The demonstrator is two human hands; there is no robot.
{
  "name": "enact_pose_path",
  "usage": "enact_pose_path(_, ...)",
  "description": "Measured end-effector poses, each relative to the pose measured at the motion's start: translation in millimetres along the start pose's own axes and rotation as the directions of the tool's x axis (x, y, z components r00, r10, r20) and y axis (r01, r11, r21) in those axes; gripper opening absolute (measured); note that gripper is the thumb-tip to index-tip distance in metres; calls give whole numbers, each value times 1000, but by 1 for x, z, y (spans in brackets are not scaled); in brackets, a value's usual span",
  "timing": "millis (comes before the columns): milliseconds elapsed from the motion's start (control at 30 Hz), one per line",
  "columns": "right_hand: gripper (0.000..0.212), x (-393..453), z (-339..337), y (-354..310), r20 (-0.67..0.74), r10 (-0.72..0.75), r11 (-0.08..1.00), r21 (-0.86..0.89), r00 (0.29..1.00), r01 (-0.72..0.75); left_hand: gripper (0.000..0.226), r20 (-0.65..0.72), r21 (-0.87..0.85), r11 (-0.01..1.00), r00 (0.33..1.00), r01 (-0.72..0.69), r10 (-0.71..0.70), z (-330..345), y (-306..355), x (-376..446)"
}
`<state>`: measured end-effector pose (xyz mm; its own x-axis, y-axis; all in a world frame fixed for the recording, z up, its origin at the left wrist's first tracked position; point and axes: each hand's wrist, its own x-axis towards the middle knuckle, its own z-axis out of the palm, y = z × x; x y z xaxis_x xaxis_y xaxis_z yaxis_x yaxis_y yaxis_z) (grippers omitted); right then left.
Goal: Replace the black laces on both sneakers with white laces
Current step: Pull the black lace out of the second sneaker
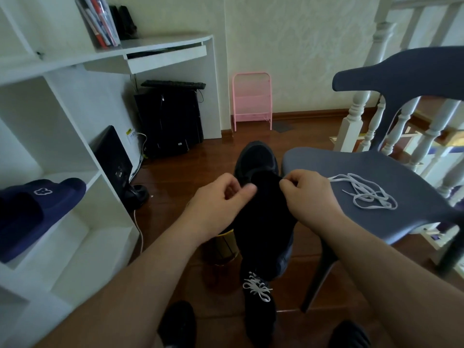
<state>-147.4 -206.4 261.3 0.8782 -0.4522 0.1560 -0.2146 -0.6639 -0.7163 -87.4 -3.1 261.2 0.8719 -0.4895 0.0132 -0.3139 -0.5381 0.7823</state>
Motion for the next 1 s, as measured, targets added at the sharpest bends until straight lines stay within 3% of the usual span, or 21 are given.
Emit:
enact_pose_path(100,26,0,6,-1,50,62,991,113,997,-68,41,-105,229,973,993,-20,46,13,0,1)
enact_pose_path(167,25,-3,10,-2,88,76,982,169,993,-90,25,-224,238,971,974,13,42,8,-4,9)
enact_pose_path(300,24,-5,12,-2,120,74,978,184,990,-96,13,-331,148,987,944,56,-4,-13,-11,20)
enact_pose_path(433,24,-1,13,-5,148,114,945,288,982,-153,6,-361,-197,977,921,79,-147,-23,-17,25)
enact_pose_path(533,27,-1,13,-4,111,61,986,145,992,-77,11,-308,-291,952,934,91,-183,-14,-16,22)
enact_pose_path(600,14,-3,13,-6,95,-18,1000,-17,995,20,10,-319,-261,961,932,91,-175,-10,-15,20)
enact_pose_path(633,6,-5,12,-8,72,-81,991,-100,994,88,10,-328,-244,965,928,95,-175,-10,-14,19)
enact_pose_path(700,23,-6,16,-10,17,-278,934,-228,960,274,10,-334,-232,967,925,107,-183,-8,-11,18)
enact_pose_path(767,23,-9,20,-17,-31,-418,887,-229,908,400,10,-314,-221,969,932,114,-181,-6,-7,15)
enact_pose_path(1000,12,-8,30,-19,-85,-476,841,-337,876,424,10,-278,-69,996,958,57,-74,4,6,4)
